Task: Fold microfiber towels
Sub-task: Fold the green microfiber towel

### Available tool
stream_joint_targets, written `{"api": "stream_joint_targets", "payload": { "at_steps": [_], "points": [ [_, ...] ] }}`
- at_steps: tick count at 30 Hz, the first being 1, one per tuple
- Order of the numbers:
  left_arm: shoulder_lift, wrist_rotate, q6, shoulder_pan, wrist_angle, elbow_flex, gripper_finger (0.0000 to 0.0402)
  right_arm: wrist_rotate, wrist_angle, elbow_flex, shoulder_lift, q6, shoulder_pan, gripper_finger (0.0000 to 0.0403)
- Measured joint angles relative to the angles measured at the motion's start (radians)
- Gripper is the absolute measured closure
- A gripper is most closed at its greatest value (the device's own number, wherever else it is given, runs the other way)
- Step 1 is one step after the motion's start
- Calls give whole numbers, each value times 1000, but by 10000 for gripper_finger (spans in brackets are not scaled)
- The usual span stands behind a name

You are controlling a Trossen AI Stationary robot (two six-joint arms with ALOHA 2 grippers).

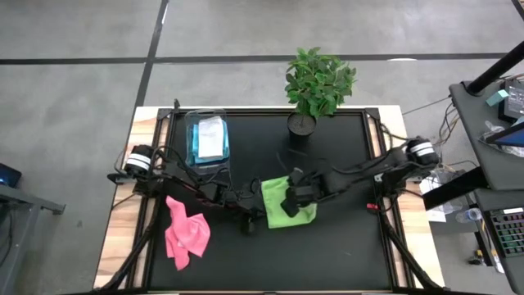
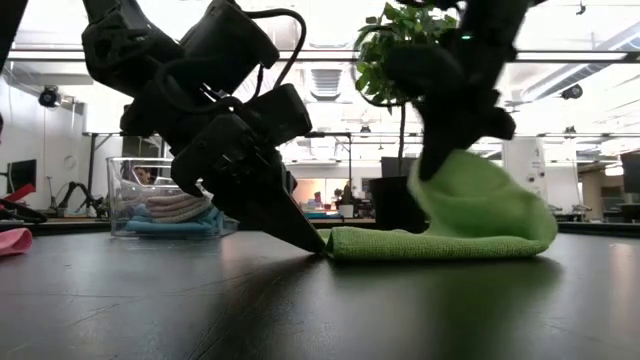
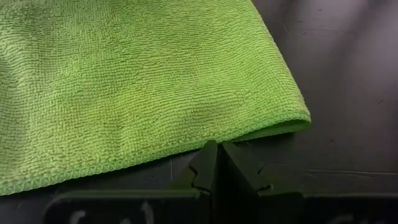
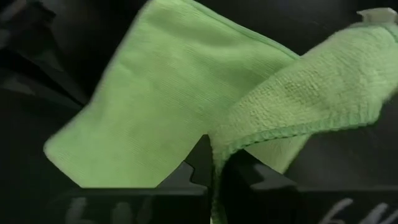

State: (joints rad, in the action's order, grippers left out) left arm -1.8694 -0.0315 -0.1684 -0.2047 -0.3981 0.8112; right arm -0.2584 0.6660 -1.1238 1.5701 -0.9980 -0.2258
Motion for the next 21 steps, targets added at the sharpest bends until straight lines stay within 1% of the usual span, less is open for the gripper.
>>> {"api": "stream_joint_targets", "payload": {
  "at_steps": [7,11,14,17,21],
  "points": [
    [0,1,2,0,-2,-4,393,-1,11,-160,150,102,12,394],
    [0,1,2,0,-3,-7,393,-9,11,-208,201,143,19,394],
    [0,2,2,0,-4,-9,393,-16,10,-227,227,146,20,390],
    [0,2,2,0,-12,-13,393,-18,2,-234,243,153,20,372],
    [0,2,2,-1,-13,-13,393,-20,1,-234,246,155,20,326]
  ]
}}
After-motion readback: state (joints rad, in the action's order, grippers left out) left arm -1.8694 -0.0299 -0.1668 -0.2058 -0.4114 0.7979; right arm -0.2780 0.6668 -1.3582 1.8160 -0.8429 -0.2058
